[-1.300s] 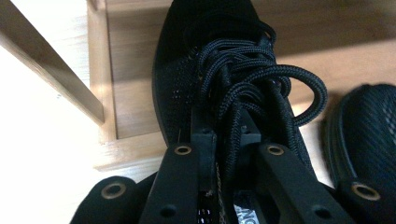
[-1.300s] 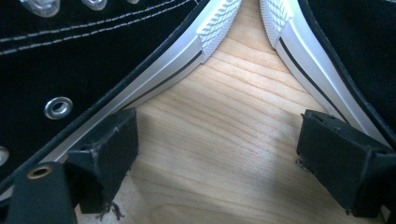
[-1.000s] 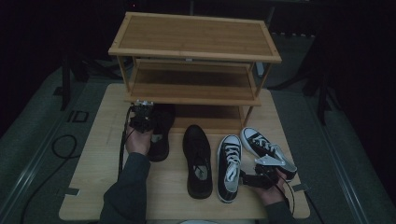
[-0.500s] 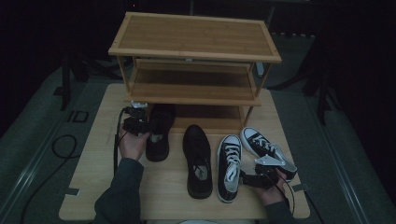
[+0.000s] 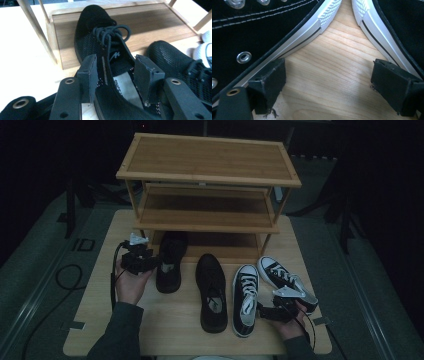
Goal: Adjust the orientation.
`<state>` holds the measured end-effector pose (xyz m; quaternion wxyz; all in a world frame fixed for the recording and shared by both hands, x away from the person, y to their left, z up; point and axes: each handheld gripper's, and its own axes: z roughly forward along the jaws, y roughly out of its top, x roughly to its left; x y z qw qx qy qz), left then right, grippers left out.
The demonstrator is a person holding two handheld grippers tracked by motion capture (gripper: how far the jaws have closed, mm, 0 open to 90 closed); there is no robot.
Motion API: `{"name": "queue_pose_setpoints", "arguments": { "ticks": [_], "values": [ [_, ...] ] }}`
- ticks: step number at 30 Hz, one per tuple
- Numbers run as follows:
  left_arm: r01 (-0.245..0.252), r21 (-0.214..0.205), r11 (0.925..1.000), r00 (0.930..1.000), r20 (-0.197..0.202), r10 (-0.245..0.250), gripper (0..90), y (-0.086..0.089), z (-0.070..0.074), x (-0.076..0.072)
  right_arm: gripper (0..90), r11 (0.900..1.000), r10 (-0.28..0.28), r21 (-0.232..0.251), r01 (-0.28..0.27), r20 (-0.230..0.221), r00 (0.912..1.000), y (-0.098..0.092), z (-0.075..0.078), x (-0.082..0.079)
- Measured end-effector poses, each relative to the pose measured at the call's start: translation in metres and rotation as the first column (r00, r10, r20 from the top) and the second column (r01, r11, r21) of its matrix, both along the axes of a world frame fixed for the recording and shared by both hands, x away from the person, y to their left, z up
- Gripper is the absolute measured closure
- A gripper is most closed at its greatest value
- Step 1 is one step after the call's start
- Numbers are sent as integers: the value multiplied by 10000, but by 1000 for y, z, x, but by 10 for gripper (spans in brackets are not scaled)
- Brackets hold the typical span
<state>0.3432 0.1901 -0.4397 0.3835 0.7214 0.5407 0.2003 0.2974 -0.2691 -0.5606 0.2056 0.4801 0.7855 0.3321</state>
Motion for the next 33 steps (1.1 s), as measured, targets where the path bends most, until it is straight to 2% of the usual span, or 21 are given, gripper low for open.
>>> {"name": "queue_pose_setpoints", "arguments": {
  "ticks": [6,11,17,24,33],
  "values": [
    [148,151,9998,9989,442,-155,531,3,0,-19,127,10000,2,-3,-2,10,10000,0,0,0],
    [196,175,9997,9989,427,-204,544,9,-7,-28,127,10000,1,-11,-1,-3,10000,0,0,0],
    [285,-34,9996,9988,393,-283,572,15,-13,-37,127,10000,4,-3,-4,-9,10000,0,0,0],
    [232,-194,9995,9990,381,-225,562,18,-19,-45,127,10000,31,-14,-31,-5,10000,0,0,0],
    [347,48,9994,9986,407,-349,541,18,-27,-50,127,10000,34,-17,-34,-4,10000,0,0,0]
  ]
}}
